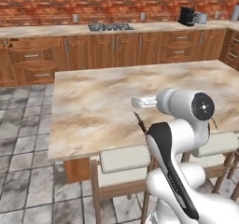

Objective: Pick up the metallic utensils from the counter and place them in the open drawer. Make sure not to pick up any wooden utensils.

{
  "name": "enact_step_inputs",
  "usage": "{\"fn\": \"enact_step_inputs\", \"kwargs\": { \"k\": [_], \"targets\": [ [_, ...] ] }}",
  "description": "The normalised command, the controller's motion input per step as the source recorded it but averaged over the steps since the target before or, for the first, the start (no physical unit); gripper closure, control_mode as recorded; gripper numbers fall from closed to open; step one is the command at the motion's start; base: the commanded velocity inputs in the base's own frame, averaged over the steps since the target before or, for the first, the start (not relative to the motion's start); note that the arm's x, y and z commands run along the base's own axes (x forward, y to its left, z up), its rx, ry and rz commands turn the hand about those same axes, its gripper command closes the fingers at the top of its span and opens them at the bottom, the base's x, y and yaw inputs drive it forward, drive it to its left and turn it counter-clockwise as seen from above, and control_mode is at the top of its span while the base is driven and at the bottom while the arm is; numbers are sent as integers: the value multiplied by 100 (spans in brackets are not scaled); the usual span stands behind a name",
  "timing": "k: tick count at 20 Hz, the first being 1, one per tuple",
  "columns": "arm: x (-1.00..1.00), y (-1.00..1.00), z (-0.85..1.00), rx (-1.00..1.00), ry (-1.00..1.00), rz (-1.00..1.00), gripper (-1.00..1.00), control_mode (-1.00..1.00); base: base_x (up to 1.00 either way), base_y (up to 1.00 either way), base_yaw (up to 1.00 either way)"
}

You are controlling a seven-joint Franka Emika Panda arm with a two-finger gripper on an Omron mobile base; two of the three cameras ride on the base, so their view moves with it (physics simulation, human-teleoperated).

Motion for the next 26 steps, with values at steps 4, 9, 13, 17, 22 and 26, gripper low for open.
{"fn": "enact_step_inputs", "kwargs": {
  "k": [4, 9, 13, 17, 22, 26],
  "targets": [
    [0, 0, 0, 0, 0, 0, -100, 100, 94, -1, -1],
    [0, 0, 0, 0, 0, 0, -100, 100, 52, -14, 0],
    [14, -4, 0, -1, 10, 0, -100, -100, 31, -9, 0],
    [59, -12, -17, -11, 49, 2, -100, -100, 0, 0, 0],
    [40, -25, -48, -16, 38, 0, -100, -100, 0, 0, 0],
    [15, -22, -72, -12, 42, 0, -100, -100, 0, 0, 0]
  ]
}}
